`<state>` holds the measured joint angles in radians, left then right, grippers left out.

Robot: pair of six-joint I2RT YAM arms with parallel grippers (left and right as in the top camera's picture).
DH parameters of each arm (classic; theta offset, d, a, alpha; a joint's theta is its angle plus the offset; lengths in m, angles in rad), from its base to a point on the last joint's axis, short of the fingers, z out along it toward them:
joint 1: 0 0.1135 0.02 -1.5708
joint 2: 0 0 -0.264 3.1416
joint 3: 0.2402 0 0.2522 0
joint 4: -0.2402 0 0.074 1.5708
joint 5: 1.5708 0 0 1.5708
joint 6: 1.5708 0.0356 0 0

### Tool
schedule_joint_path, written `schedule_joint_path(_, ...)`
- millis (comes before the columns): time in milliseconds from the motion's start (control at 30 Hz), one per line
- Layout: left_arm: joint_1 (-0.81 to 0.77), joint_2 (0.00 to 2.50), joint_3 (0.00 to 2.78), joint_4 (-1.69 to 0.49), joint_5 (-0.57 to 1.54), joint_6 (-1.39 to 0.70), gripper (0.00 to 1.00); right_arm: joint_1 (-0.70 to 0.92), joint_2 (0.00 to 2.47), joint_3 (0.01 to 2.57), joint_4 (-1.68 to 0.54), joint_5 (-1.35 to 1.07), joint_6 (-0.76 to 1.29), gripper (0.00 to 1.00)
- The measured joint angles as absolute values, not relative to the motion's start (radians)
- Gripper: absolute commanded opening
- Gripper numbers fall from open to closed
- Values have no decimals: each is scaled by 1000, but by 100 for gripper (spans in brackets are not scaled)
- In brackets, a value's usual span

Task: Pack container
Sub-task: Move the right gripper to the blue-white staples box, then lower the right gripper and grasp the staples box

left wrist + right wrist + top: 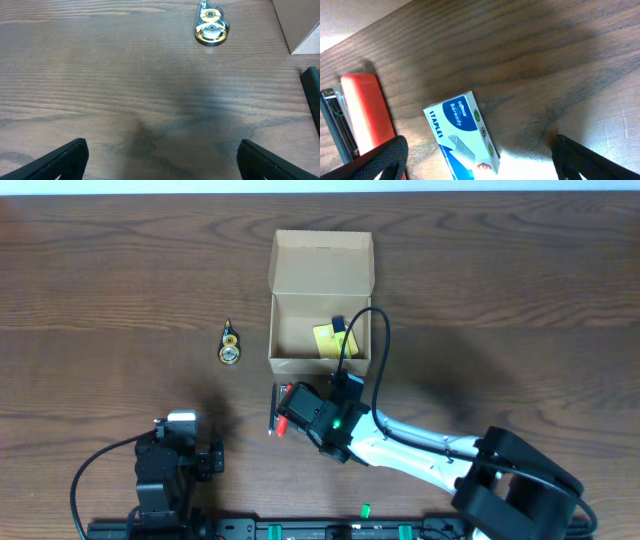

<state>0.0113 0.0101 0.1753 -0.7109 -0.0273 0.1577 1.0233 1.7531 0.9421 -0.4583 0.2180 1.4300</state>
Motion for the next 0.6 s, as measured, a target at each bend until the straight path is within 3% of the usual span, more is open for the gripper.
schedule_joint_path(600,11,10,175,-711,-27,158,96,1023,1840,1056,-574,229,1428,91)
